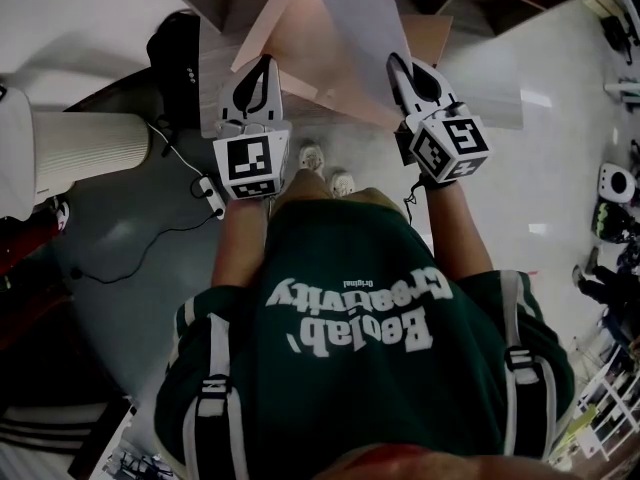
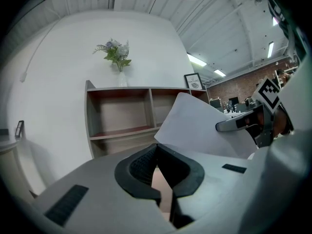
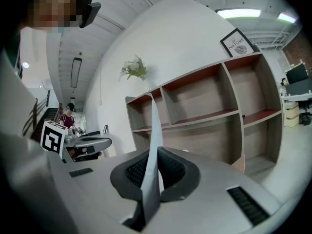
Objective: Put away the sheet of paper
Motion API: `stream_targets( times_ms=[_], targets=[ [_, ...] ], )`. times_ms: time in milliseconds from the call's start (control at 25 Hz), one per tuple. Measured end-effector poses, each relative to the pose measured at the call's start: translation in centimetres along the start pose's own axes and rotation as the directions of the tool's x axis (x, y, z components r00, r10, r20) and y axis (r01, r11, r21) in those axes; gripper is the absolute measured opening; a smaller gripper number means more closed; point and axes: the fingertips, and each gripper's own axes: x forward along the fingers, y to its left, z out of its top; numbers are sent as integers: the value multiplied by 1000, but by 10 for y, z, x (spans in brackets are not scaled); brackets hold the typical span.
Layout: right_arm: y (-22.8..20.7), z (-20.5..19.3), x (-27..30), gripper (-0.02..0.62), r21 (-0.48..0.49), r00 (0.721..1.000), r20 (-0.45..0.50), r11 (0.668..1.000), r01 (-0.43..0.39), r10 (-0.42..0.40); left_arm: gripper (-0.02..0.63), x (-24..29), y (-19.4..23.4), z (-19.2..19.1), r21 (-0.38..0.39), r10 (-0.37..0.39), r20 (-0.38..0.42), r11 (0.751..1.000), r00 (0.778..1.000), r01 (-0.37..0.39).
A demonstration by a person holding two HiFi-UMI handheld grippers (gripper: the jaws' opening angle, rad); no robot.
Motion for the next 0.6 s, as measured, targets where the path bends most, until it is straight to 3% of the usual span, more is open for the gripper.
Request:
stream_targets(
  times_ms=[320, 600],
  targets=[
    [2, -9, 86, 34, 57, 998, -56, 998, 16, -13, 18, 71, 48, -16, -9, -104, -21, 995, 994, 104],
    [15, 3, 138, 34, 104, 998, -53, 994, 41, -36, 18, 102, 85, -13, -3, -188, -13, 982, 982, 188]
  ],
)
